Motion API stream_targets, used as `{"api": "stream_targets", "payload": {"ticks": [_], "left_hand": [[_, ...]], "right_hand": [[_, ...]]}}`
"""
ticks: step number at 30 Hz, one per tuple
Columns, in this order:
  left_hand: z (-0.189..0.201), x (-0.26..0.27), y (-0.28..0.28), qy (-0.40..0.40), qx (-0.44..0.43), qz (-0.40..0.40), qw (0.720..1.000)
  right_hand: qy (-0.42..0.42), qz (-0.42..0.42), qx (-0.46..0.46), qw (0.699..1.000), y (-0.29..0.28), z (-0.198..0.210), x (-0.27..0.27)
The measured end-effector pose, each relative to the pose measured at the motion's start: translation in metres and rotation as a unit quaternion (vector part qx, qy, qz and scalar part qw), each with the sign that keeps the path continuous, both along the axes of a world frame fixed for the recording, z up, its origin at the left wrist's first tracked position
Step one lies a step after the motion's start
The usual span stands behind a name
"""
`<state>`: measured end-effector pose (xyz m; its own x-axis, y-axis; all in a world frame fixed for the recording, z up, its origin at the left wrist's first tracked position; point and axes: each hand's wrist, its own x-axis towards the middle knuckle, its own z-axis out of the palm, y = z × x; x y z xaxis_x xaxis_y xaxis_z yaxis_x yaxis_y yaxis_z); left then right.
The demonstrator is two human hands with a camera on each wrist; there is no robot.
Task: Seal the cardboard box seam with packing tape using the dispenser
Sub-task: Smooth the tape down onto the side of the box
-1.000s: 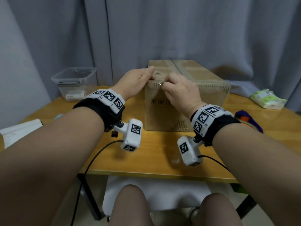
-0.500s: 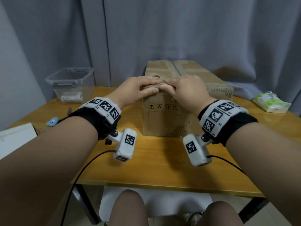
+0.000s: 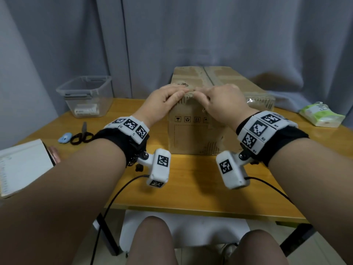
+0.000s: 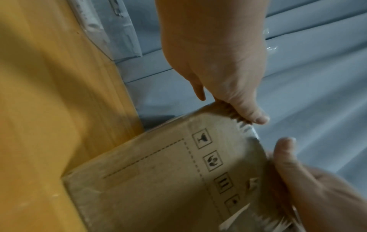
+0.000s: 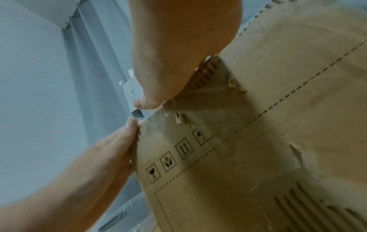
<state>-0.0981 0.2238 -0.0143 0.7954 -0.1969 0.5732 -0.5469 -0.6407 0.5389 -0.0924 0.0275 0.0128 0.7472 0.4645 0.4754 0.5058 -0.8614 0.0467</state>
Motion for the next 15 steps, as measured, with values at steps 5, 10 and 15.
{"api": "stream_targets", "payload": {"ticks": [5,10,15], "left_hand": [[-0.004,-0.009,0.001,-0.015,0.029,-0.001,0.999],[0.006,-0.017,0.004,0.029,0.098,0.016,0.995],[0.011,-0.017,0.000,0.026,0.055,0.039,0.997]], "right_hand": [[-0.002,-0.032,-0.035,0.999,0.001,0.007,0.000],[0.010,-0.024,-0.036,0.999,0.000,0.002,-0.004],[0.033,-0.006,-0.054,0.998,-0.010,-0.003,-0.012]]}}
